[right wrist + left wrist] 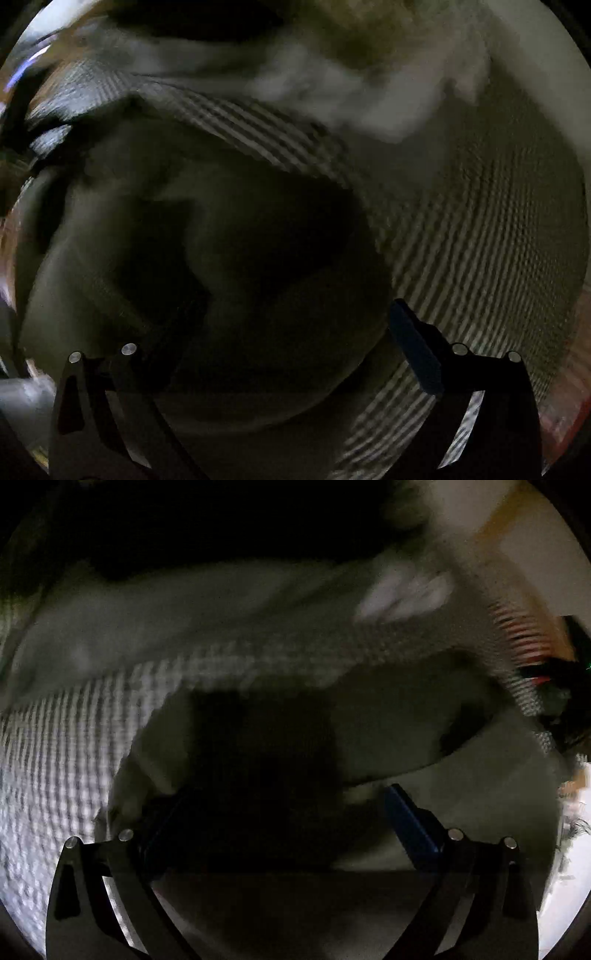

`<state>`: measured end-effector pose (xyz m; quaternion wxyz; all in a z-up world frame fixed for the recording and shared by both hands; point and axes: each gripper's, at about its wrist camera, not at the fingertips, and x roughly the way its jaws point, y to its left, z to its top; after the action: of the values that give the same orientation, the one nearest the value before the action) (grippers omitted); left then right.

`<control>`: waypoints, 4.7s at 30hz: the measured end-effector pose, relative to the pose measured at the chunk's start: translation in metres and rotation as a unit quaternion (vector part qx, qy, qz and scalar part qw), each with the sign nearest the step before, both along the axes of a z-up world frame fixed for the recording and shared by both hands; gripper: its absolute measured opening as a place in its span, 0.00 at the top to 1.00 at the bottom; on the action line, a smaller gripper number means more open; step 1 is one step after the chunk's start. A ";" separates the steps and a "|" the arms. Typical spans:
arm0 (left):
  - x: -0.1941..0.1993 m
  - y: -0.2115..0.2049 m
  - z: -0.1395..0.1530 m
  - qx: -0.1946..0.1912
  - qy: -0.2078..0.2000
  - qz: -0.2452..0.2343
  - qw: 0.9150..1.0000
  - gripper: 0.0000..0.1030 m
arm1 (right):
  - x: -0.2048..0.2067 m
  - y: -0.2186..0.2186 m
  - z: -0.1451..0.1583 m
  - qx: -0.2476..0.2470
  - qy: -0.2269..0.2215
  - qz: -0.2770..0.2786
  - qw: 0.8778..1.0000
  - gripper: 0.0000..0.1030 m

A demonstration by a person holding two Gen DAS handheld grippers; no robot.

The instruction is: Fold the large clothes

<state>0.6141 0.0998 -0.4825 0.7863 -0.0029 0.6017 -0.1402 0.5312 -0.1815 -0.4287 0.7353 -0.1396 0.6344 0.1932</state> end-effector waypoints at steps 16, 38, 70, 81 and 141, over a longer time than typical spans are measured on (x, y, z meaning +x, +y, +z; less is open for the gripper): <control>-0.024 0.051 0.020 0.036 -0.095 0.063 0.993 0.04 | 0.040 -0.119 0.026 0.232 -0.056 -0.276 0.931 0.87; -0.130 0.087 0.027 -0.065 -0.061 0.082 0.993 0.04 | 0.009 0.191 0.049 0.262 -0.004 0.332 0.906 0.18; -0.225 0.079 0.022 -0.097 -0.086 0.136 0.982 0.04 | 0.095 0.348 0.000 0.241 0.060 0.253 0.935 1.00; -0.199 0.087 0.055 -0.149 -0.084 0.136 0.976 0.04 | 0.058 0.280 0.009 0.217 0.178 0.343 0.896 0.06; -0.037 0.030 0.006 -0.028 -0.043 0.070 0.996 0.04 | 0.061 0.145 0.026 0.216 -0.026 0.132 0.967 0.27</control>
<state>0.5773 0.1298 -0.4761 0.8189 -0.0609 0.5615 -0.1021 0.5926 -0.0365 -0.4029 0.7325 -0.0651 0.5342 0.4169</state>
